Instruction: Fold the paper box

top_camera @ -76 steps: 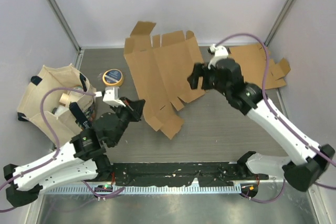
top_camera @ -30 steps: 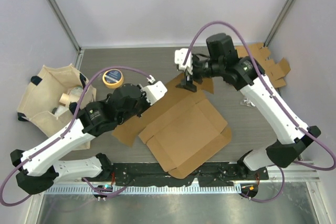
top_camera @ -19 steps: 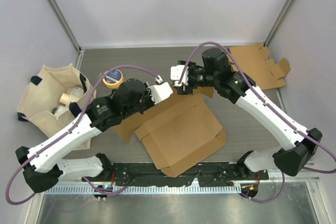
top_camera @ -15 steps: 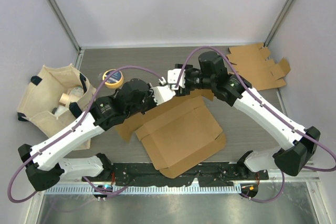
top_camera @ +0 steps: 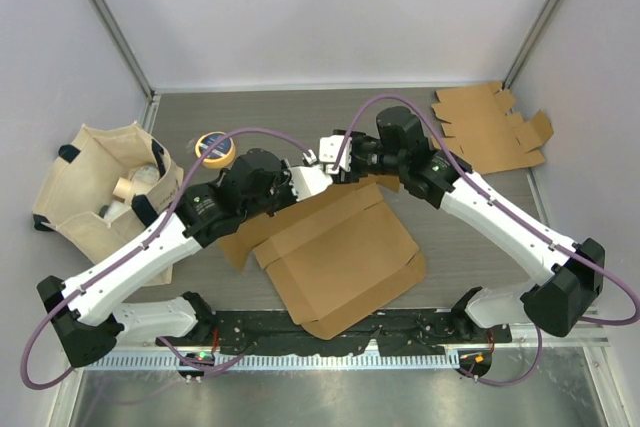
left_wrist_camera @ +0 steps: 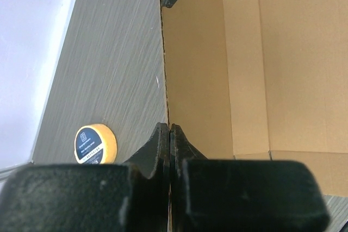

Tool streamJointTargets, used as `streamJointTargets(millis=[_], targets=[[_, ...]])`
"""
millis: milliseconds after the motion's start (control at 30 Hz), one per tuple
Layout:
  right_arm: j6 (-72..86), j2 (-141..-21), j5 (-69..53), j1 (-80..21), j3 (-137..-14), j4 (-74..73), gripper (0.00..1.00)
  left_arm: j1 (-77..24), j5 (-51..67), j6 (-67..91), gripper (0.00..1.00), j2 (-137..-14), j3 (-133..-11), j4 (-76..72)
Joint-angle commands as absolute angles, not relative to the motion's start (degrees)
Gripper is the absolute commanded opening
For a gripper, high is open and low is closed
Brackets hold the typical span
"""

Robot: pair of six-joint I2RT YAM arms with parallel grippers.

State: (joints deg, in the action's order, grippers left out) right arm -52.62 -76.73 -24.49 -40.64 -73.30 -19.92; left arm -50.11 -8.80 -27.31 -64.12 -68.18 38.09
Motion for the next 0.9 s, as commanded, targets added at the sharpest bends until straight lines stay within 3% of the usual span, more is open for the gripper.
streamJointTargets(millis=[0,300,567,667,800,867], targets=[[-54.4,-74.8,-25.7,-41.7,-71.6,-19.5,0.57,-49.0,-7.1,-25.8,0.00,-62.8,-69.3,26.7],[-50.2,-71.6,-28.1,-41.6,-67.0,-16.0,0.64,-48.6,-6.9,-26.5,0.00,-62.3,-68.7,26.6],[-48.7,-70.3,-28.2,-41.7,-64.6,-15.2,0.63,-48.5,-6.6,-26.6,0.00,-62.3,-68.5,25.9],[-49.3,-70.8,-27.2,-41.7,-63.8,-12.9,0.57,-48.5,-5.9,-26.5,0.00,-61.5,-67.9,25.2],[-49.5,-71.0,-23.7,-41.7,-60.8,-6.0,0.35,-48.5,-4.4,-26.0,0.00,-59.4,-65.7,23.0],[-50.1,-71.1,-23.2,-41.7,-59.2,-1.7,0.32,-48.4,-3.3,-25.7,0.00,-58.5,-64.5,22.3]])
